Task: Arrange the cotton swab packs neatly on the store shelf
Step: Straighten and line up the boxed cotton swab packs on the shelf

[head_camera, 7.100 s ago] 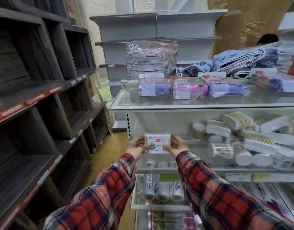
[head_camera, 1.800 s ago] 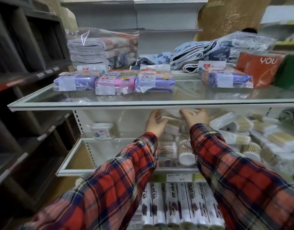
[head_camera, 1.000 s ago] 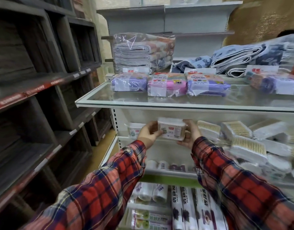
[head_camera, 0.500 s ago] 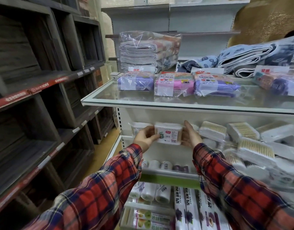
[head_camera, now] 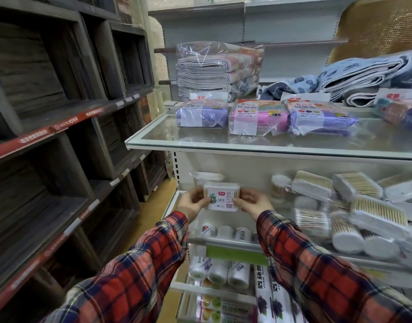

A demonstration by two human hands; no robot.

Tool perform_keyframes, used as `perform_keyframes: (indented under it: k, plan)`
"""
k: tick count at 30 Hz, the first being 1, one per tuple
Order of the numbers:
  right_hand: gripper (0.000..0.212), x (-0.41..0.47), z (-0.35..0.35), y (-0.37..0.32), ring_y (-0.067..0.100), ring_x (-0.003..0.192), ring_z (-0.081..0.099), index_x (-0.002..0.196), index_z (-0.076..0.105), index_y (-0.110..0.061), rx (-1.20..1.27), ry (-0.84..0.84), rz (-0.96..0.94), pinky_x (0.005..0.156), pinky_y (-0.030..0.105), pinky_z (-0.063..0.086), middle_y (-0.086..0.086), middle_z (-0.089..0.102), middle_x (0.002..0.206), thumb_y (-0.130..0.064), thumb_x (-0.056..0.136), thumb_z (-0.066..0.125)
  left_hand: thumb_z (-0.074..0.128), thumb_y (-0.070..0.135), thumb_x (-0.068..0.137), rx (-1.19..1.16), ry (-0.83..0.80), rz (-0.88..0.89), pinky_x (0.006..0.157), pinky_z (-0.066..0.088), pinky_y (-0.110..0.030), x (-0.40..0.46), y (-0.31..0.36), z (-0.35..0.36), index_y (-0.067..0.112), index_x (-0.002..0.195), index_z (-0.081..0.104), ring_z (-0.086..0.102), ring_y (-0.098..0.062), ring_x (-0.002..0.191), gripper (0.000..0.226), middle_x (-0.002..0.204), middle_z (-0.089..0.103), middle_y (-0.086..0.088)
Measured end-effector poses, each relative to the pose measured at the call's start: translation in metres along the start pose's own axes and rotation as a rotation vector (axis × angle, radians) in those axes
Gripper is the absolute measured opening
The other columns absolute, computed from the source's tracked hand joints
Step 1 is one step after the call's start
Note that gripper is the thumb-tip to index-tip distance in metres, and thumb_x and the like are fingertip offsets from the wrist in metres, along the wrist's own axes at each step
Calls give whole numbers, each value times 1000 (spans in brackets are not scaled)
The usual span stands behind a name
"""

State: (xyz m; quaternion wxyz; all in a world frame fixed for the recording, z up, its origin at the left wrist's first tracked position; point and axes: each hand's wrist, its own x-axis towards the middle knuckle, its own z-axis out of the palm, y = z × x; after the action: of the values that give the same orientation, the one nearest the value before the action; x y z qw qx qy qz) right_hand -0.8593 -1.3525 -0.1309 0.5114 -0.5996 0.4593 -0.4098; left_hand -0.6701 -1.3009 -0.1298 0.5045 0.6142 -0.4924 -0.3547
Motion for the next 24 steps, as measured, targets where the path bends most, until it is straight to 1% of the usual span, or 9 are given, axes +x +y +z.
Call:
perform_keyframes:
  k: [3, 4, 9, 11, 13, 15, 17, 21, 24]
  plan:
    - [33, 4, 13, 3, 12, 80, 61, 110, 62, -8, -21, -7, -1, 64, 10, 47, 8, 65, 96, -7, 79, 73, 67, 3, 85, 5, 30, -33, 92, 52, -28, 5, -11, -8, 3, 122, 54, 63, -23, 106, 39, 113, 66, -12]
    - [33, 5, 17, 4, 14, 81, 60, 111, 61, -7, -21, -5, 0, 61, 6, 46, 8, 65, 96, -6, 80, 73, 67, 3, 85, 3, 43, -45, 93, 51, -31, 7, -14, -10, 2, 121, 55, 63, -25, 106, 39, 113, 67, -14]
    - [37, 12, 32, 8, 17, 89, 59, 115, 59, 0, 13, 14, 34, 63, 3, 47, 12, 65, 104, 2, 80, 70, 67, 1, 84, -23, 72, -83, 77, 50, -19, 16, -27, -19, 3, 118, 55, 65, -23, 103, 36, 111, 67, -12]
    - [38, 16, 37, 8, 17, 93, 60, 117, 59, -1, 9, 13, 39, 69, 7, 47, 12, 66, 107, 0, 80, 70, 66, 1, 85, -28, 65, -84, 72, 51, -16, 20, -28, -22, 3, 121, 54, 64, -21, 103, 38, 113, 67, -11]
    - [40, 19, 41, 9, 17, 95, 60, 118, 60, -4, -2, 15, 42, 79, 18, 45, 12, 67, 109, -4, 80, 72, 64, 1, 86, -34, 64, -83, 66, 51, -13, 24, -30, -25, 3, 123, 53, 63, -18, 100, 38, 114, 66, -10]
    - [40, 24, 44, 11, 17, 94, 61, 118, 61, -6, -1, 29, 40, 76, 15, 45, 10, 67, 107, -5, 80, 72, 63, 0, 87, -43, 71, -79, 63, 51, -11, 28, -33, -26, 4, 122, 54, 63, -16, 99, 37, 114, 67, -10]
    - [39, 27, 47, 12, 16, 93, 60, 117, 61, -6, 10, 41, 41, 71, 10, 45, 8, 67, 103, -5, 79, 73, 64, -1, 86, -45, 78, -63, 66, 52, -11, 33, -36, -28, 3, 123, 55, 64, -19, 102, 38, 115, 67, -11]
    - [38, 32, 52, 16, 18, 94, 62, 115, 62, -4, 14, 65, 49, 87, 26, 48, 11, 68, 104, -3, 78, 73, 63, -6, 85, -55, 71, -36, 69, 53, -10, 39, -39, -30, 0, 124, 54, 63, -21, 102, 40, 115, 65, -13]
    - [40, 32, 55, 16, 19, 95, 61, 116, 61, -3, 38, 76, 52, 86, 25, 46, 12, 67, 104, -1, 77, 73, 63, -7, 85, -78, 73, -25, 72, 54, -14, 42, -42, -31, 2, 124, 54, 63, -23, 103, 41, 115, 65, -15]
